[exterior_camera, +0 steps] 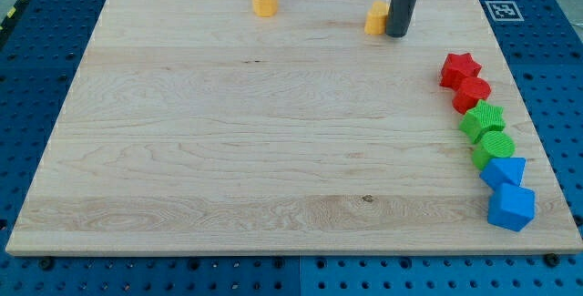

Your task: Push the yellow heart closer to the yellow hexagon

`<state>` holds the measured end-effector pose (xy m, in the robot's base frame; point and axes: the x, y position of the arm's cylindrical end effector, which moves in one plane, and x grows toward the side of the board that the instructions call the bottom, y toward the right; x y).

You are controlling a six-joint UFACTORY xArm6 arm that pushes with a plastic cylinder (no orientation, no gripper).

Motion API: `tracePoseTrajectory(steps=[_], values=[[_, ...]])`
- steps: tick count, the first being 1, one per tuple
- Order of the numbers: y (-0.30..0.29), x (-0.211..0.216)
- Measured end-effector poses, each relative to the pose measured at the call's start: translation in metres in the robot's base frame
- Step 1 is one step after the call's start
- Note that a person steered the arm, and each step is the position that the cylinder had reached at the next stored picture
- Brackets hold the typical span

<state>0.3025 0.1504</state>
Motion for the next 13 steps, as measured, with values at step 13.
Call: tracePoseTrajectory(steps=[13], values=[[-0.057,-0.005]])
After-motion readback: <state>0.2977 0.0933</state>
